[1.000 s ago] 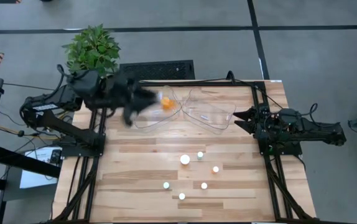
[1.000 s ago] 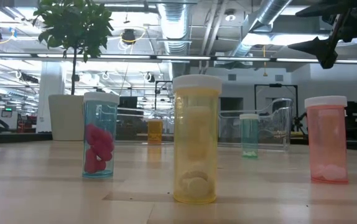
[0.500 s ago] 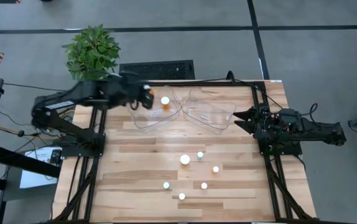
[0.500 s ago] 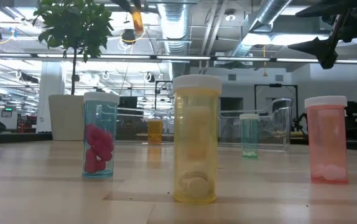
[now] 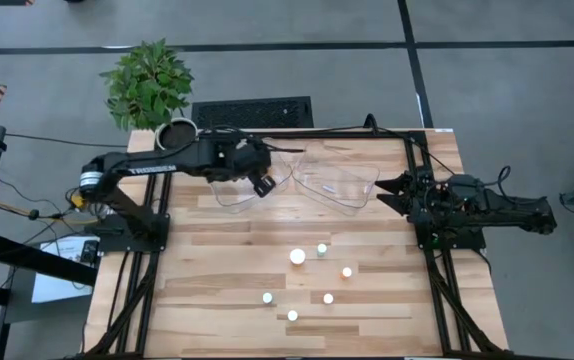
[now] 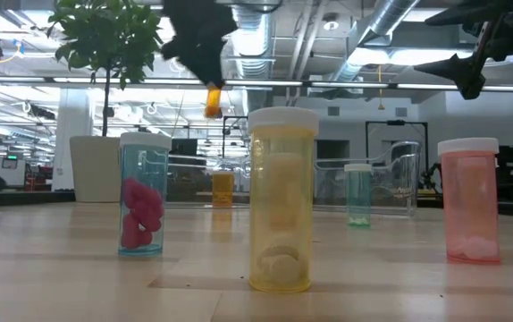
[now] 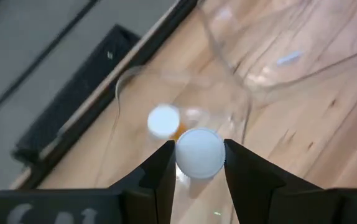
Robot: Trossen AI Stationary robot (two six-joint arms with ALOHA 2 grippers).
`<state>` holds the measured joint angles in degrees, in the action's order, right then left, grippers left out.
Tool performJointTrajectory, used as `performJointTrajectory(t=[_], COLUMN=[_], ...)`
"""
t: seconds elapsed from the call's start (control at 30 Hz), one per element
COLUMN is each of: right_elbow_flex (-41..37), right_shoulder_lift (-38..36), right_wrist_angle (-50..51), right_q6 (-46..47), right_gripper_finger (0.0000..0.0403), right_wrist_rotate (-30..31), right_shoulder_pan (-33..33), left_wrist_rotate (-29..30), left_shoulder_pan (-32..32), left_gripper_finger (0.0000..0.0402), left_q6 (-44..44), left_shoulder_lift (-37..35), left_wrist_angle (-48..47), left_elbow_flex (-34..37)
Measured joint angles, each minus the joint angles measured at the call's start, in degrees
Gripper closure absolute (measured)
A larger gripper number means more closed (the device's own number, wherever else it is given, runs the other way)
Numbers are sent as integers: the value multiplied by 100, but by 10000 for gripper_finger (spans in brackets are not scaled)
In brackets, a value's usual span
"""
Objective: Pick and place medicine bottles into bin by pill shape (circle, oval)
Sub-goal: Put the left small orange capsule bottle into the left transparent bin
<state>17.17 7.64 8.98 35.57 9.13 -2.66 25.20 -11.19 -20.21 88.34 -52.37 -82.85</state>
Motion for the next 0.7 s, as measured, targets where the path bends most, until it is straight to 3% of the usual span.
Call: performJointTrajectory(t=[0.17, 0.33, 0.7], right_elbow_flex=[0, 0, 0], right_shoulder_lift=[0, 2, 0], right_wrist_angle=[30, 47, 67], right_q6=[0, 0, 37], right_gripper_finger=[69, 69, 69], right_wrist_rotate=[0, 0, 0], right_shoulder_pan=[-9, -11, -11], left_wrist_rotate=[-347, -655, -666], left_shoulder_pan=[-536, -881, -1216], left_gripper_finger=[290, 290, 290], left_q6=[93, 91, 427], left_shoulder_lift=[-748, -845, -17], left_wrist_angle=[1227, 2159, 3055], left_elbow_flex=[1461, 2482, 2770])
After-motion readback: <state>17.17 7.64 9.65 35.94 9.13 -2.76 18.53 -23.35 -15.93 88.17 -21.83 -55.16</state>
